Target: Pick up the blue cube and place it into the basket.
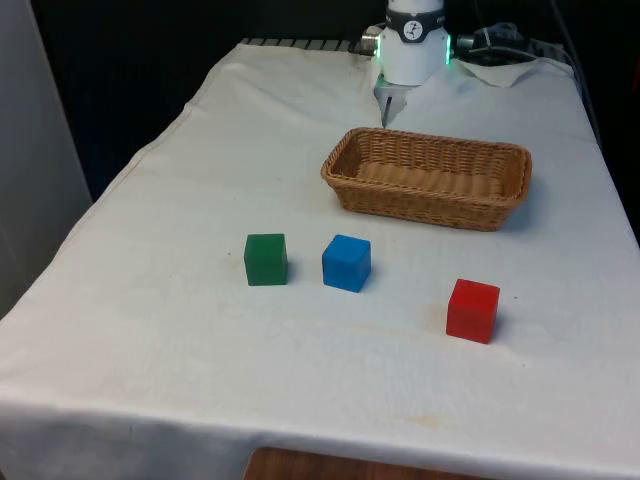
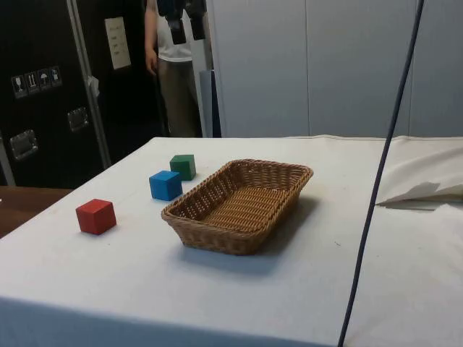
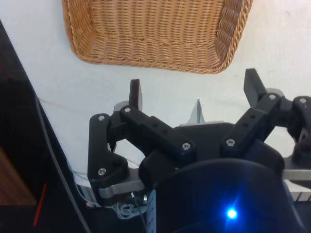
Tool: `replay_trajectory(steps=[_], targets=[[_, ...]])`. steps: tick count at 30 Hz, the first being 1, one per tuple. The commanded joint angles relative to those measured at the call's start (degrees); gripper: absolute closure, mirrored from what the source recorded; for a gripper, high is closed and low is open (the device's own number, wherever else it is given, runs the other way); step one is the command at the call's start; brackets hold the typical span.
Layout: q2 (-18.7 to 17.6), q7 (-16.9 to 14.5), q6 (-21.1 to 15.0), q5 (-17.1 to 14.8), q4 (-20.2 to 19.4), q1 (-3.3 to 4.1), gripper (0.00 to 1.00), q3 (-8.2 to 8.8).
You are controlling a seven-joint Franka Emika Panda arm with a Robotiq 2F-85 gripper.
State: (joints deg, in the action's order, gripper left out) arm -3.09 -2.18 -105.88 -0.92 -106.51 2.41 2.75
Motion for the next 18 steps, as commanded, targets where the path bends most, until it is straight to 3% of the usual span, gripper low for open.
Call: replay_trajectory(steps=[1, 9, 18], targets=[[-0.57, 0.06, -0.11, -0.11, 0.46, 0.00, 0.00, 0.00], [-1.95, 0.69, -0.63, 0.00, 1.38, 0.00, 0.00, 0.00], [-6.02, 2.06, -1.32, 0.46, 4.98, 0.06, 0.00, 0.06]])
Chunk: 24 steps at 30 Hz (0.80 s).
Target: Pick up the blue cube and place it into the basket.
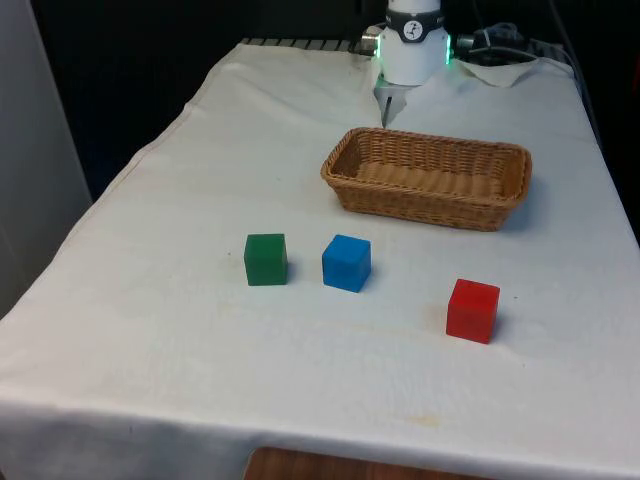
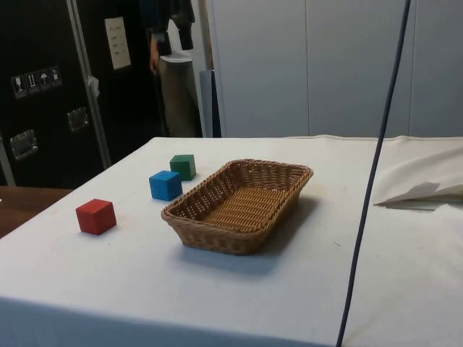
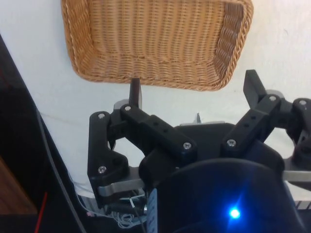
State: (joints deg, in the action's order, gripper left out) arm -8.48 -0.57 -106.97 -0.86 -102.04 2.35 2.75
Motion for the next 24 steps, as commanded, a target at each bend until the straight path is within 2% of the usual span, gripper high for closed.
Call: replay_trajectory(steps=[1, 7, 11, 18, 19, 20, 24], targets=[[-0.40, 0.06, -0.06, 0.06, 0.34, 0.00, 0.00, 0.00], [-2.46, 0.92, -0.86, 1.20, 1.89, 0.23, 0.00, 0.00], [-2.86, 0.63, -1.66, 1.32, 1.78, 0.11, 0.00, 0.00], [-3.95, 2.12, -4.53, 3.67, 1.49, 0.52, 0.00, -0.29], [-3.84, 1.43, -3.67, 2.92, 1.60, 0.23, 0.00, -0.34], [-4.01, 2.29, -4.81, 4.01, 1.38, 0.52, 0.00, -0.34], [-4.76, 3.09, -6.07, 5.33, 1.32, 0.52, 0.00, -0.63]])
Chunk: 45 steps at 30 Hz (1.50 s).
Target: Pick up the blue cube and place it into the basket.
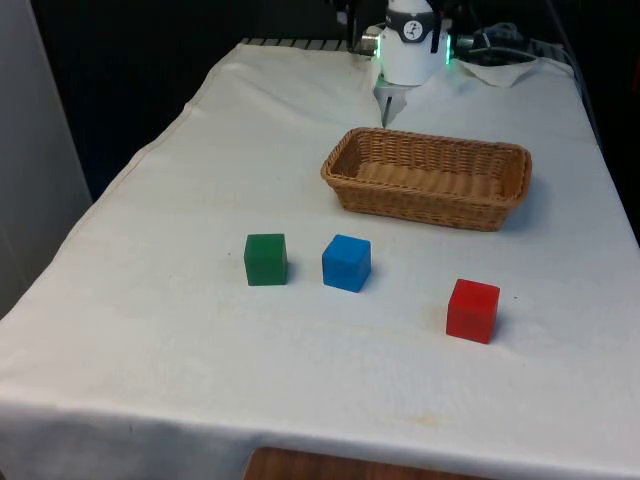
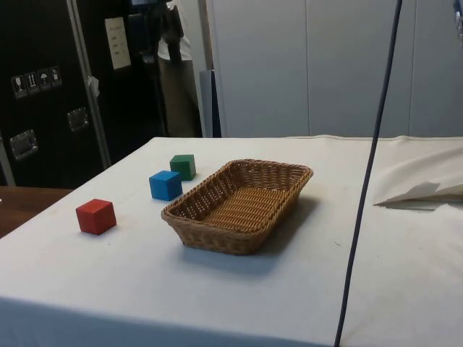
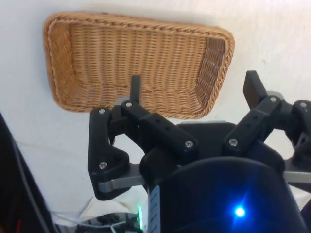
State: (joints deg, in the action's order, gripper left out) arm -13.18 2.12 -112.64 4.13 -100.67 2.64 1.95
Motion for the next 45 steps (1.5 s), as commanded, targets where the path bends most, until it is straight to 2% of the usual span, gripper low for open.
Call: replay_trajectory(steps=[1, 4, 5, 10, 13, 22, 38, 39, 45], targets=[[-0.63, 0.69, -1.09, 0.92, 0.06, 0.23, 0.00, 0.11], [-0.80, 0.40, -1.20, 0.86, 0.00, 0.06, 0.00, 0.00], [-1.49, 1.09, -2.12, 1.66, 0.23, 0.29, 0.00, 0.06], [-3.50, 1.89, -3.90, 3.04, 0.80, 0.40, 0.00, 0.11], [-3.61, 1.60, -4.01, 2.81, 0.74, 0.17, 0.00, 0.00], [-3.72, 1.95, -3.95, 2.81, 0.74, 0.23, 0.00, 0.00], [-9.51, 4.87, -9.11, 2.69, 2.29, 0.17, 0.00, 0.06], [-9.11, 4.58, -8.59, 2.81, 2.18, 0.17, 0.00, 0.06], [-11.80, 5.90, -11.97, 2.81, 2.35, 0.29, 0.00, 0.00]])
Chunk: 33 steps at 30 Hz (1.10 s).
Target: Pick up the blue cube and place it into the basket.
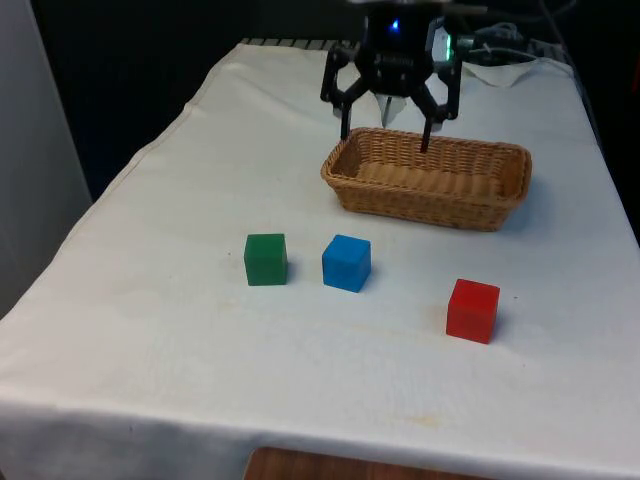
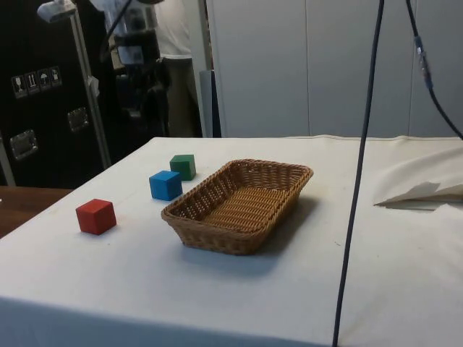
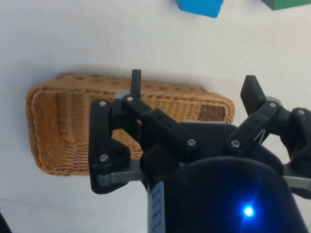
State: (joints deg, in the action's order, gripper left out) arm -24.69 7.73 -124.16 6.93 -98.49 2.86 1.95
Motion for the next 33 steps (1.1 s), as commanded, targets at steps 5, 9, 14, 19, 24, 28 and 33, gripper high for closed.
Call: replay_trajectory(steps=[5, 9, 14, 19, 24, 28, 33], targets=[[-1.60, 0.57, -1.95, 0.00, 0.06, 0.11, 0.00, -0.06], [-2.12, 0.74, -2.86, -0.06, 0.00, 0.11, 0.00, 0.00], [-2.29, 0.63, -2.75, 0.00, 0.06, 0.11, 0.00, 0.00], [-3.61, 0.92, -3.90, 0.06, 0.17, 0.17, 0.00, 0.06], [-4.98, 0.97, -4.98, 0.06, 0.23, 0.29, 0.00, 0.00], [-5.67, 0.86, -5.79, 0.11, -0.06, 0.23, 0.00, 0.06], [-6.19, 0.74, -5.39, 0.00, -0.06, 0.23, 0.00, 0.00]])
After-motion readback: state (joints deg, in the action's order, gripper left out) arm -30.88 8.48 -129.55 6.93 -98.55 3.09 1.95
